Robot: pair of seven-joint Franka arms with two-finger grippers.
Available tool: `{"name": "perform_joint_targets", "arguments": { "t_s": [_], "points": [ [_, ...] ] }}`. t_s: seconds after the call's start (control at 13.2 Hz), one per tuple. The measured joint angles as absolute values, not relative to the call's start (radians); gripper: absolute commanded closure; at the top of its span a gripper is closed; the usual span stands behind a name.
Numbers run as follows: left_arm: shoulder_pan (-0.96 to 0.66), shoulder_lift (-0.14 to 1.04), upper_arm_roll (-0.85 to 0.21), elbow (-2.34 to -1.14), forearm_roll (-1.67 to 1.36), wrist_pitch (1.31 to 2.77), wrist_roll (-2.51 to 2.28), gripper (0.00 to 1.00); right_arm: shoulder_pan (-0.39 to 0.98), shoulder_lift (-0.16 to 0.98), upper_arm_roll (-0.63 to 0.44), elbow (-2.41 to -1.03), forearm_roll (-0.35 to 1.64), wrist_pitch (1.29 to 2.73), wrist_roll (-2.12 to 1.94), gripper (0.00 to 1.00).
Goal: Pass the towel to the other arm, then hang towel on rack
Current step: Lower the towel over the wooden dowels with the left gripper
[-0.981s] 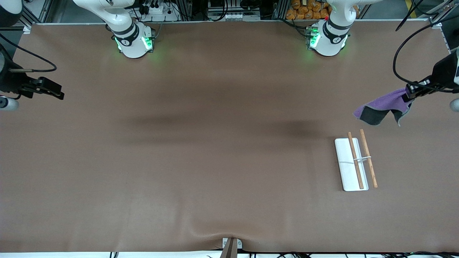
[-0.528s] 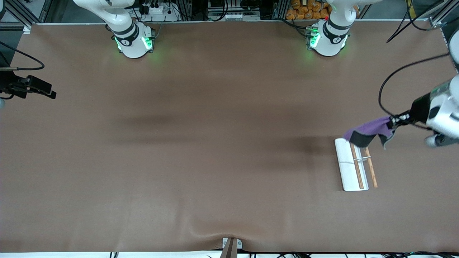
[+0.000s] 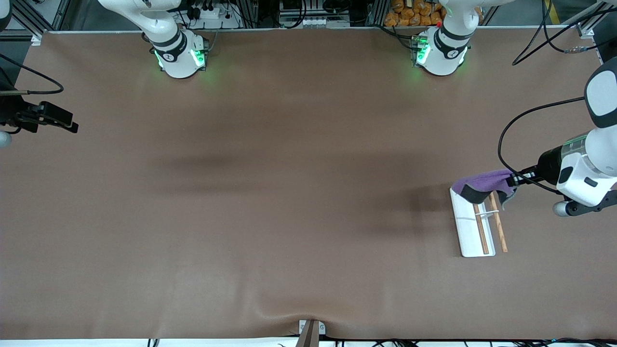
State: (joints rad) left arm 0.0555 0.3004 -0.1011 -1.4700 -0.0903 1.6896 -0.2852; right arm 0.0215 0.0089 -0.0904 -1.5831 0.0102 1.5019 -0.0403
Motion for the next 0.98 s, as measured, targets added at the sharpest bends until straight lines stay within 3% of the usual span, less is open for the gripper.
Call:
{"name": "perform_joint_targets", "arguments": {
  "t_s": [0.98],
  "points": [
    [0.122, 0.343, -0.097, -1.469, -0.201, 1.714, -0.292, 1.0, 0.019, 0.008, -0.068, -1.577, -0.033, 1.524, -0.074, 0.0]
  ]
}}
